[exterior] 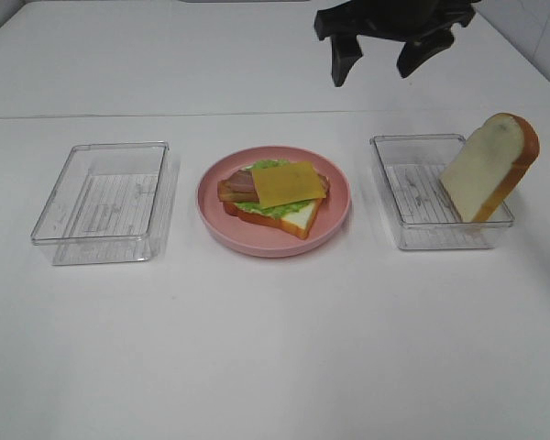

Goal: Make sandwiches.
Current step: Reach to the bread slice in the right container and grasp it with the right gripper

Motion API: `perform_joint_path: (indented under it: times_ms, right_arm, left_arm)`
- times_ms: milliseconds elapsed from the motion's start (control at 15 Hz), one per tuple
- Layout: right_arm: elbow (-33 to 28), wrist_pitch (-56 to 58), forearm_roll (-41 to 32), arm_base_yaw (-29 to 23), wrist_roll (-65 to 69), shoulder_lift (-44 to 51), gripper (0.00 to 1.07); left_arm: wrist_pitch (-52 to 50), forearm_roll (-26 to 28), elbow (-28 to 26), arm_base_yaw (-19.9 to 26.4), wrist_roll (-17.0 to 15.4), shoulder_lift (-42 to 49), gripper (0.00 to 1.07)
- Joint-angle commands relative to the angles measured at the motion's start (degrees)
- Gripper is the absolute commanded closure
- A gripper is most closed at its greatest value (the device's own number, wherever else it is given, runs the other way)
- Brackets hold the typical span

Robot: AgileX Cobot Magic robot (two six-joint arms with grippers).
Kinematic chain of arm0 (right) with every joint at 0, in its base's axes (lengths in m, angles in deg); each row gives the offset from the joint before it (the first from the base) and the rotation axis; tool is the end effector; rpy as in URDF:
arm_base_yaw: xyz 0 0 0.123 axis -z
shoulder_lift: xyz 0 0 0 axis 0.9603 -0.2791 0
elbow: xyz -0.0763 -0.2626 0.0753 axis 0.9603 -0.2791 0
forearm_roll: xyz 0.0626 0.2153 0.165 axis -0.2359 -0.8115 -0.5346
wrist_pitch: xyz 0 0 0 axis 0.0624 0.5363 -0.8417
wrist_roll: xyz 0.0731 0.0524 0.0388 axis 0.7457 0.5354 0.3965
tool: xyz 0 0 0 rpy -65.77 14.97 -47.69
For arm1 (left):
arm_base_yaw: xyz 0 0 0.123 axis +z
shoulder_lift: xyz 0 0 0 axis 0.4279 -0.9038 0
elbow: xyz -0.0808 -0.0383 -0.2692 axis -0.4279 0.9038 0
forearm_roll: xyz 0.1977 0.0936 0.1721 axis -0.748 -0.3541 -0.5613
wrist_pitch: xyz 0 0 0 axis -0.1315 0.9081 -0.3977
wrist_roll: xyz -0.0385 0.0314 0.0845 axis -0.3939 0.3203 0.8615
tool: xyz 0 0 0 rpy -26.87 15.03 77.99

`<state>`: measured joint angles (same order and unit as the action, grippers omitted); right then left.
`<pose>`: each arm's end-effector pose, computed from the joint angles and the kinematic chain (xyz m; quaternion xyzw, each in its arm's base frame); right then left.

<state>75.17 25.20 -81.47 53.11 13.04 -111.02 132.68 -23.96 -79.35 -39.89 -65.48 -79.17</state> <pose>0.4607 0.1686 0.2662 -0.1340 0.9635 0.0253 0.2302 0.0223 -0.0132 0.2903 0.1358 0.8362 -0.0915 0.5235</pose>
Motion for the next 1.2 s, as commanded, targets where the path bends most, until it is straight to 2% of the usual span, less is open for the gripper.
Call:
perform_joint_path:
  times_ms: [67,467,600,800,1200]
  right_arm:
    - [0.4,3.09,1.03,4.87,0.86,2.29,0.29]
    - [0.4,8.48,0.29,19.48,-0.86,3.27,0.29]
    - [0.4,8.48,-4.58,23.61,-3.21,3.04,0.29]
    - [0.29,8.48,-12.09,26.07,-7.96,1.89,0.29]
    - [0.29,8.65,-9.17,26.01,-9.22,-4.3,0.29]
  left_arm:
    - [-0.69,-0.06,0.17,-0.23,-0.46,1.32,0.23]
    - [-0.69,-0.06,0.17,-0.23,-0.46,1.32,0.23]
    - [-0.69,-0.06,0.17,-0.23,-0.46,1.32,0.23]
    - [-0.69,-0.06,0.17,-0.23,-0.46,1.32,0.23]
    - [-0.69,-0.06,0.17,-0.23,-0.46,1.32,0.23]
